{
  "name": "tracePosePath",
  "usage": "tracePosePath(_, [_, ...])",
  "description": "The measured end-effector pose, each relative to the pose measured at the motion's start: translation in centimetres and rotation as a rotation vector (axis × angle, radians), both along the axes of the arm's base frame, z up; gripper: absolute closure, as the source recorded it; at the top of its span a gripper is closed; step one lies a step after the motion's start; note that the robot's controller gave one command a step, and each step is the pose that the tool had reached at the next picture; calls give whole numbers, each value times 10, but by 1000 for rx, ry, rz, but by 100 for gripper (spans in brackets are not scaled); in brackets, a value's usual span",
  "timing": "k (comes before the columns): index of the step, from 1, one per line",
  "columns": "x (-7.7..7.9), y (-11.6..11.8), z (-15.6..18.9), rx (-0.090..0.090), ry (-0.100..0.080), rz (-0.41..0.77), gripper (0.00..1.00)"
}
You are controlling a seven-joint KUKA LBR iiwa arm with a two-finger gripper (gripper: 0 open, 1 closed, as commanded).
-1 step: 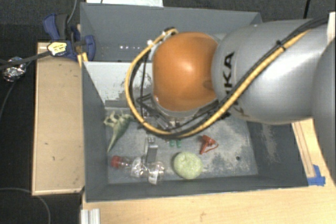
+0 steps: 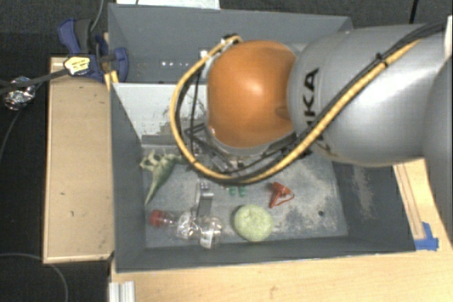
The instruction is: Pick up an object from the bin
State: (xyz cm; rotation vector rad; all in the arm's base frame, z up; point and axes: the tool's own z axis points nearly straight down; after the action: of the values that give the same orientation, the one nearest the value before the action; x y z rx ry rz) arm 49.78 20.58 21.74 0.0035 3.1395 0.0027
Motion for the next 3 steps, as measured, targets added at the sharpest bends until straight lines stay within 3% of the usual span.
tracePosePath(1, [-6,0,-50,1,-2,71,0])
tracePosePath(2, [-16,9,-76,-2,4,233,0])
tracePosePath(3, [-19,12,-69,1,-3,104,0])
